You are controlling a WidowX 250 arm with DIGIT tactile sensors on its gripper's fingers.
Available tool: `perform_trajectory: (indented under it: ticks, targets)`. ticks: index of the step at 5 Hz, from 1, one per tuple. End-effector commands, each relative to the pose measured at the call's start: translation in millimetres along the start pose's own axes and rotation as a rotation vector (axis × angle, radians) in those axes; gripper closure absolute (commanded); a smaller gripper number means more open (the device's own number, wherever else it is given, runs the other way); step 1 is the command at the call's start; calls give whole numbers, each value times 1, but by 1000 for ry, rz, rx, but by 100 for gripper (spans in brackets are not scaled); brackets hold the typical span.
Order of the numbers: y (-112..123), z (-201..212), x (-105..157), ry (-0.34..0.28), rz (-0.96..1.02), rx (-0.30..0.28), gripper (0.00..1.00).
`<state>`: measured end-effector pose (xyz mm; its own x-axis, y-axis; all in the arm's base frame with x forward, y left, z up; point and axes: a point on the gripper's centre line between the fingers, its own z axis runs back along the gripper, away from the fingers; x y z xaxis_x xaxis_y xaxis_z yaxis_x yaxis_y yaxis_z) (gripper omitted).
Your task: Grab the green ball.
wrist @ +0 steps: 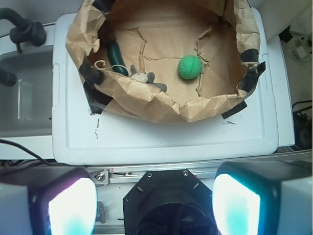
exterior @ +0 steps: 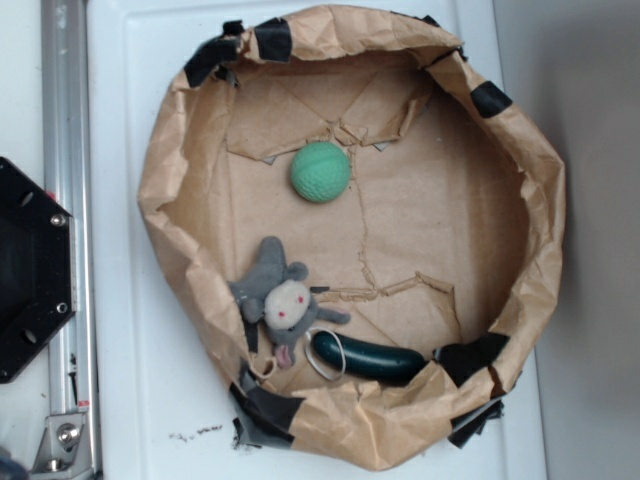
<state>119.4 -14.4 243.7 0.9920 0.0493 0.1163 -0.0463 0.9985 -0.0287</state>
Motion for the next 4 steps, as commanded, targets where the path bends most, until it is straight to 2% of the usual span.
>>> perform_trajectory:
  ticks: [1,2,3,4]
  targets:
    - [0,0,0,0,0,0,0]
    - [8,-33,47,-74,-39,-21,0]
    - [13,-74,93,-109,-135,2,0]
    - [36,-130,114,-29,-156,61,0]
